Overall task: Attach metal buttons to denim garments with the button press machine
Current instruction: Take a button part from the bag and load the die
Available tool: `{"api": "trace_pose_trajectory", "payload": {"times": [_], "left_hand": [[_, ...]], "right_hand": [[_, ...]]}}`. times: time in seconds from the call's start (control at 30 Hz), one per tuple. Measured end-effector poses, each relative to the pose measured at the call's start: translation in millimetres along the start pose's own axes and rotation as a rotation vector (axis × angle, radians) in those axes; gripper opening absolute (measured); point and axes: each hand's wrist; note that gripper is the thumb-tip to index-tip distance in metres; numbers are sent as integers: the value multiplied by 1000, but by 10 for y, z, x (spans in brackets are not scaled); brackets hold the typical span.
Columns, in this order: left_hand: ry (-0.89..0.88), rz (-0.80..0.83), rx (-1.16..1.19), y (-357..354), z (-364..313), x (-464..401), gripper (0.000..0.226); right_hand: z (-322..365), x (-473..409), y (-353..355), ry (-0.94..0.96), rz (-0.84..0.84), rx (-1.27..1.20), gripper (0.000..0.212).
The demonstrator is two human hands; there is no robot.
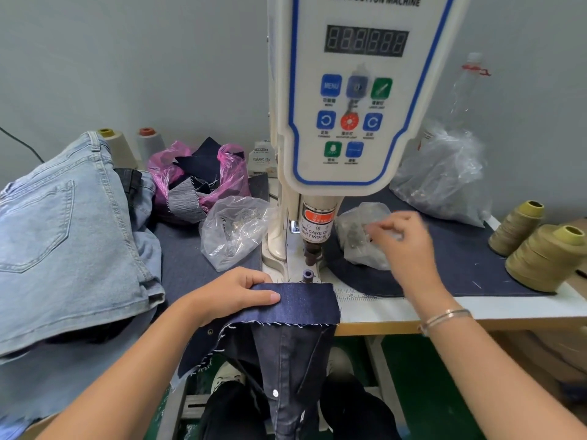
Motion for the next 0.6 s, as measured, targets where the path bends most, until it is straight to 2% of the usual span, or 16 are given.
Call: {"api": "trace_pose_trajectory", "payload": {"times": [0.07, 0.13, 0.17, 0.27, 0.37, 0.6], "left_hand": [[4, -5, 8, -5, 0, -3, 56], [9, -8, 15, -5, 10, -14, 47], [13, -8, 17, -1, 19, -17, 40], [21, -5, 32, 2, 39, -15, 30], [16, -16, 26, 5, 39, -22, 48], [12, -16, 28, -3, 17, -7, 57]], "right_hand": [[102, 316, -106, -304, 246, -350, 9], [127, 527, -223, -525, 448, -528, 23], [136, 580, -275, -613, 497, -605, 27], [160, 628, -351, -753, 518, -698, 19], [175, 628, -376, -790, 508, -705, 20], [236, 625, -428, -844, 494, -769, 13]]}}
Point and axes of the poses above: each hand's wrist, its own x-axis away from the middle knuckle, its own y-axis out of the back of the hand, z = x × y, and after that the axes turned 6 degrees about -z, right-handed
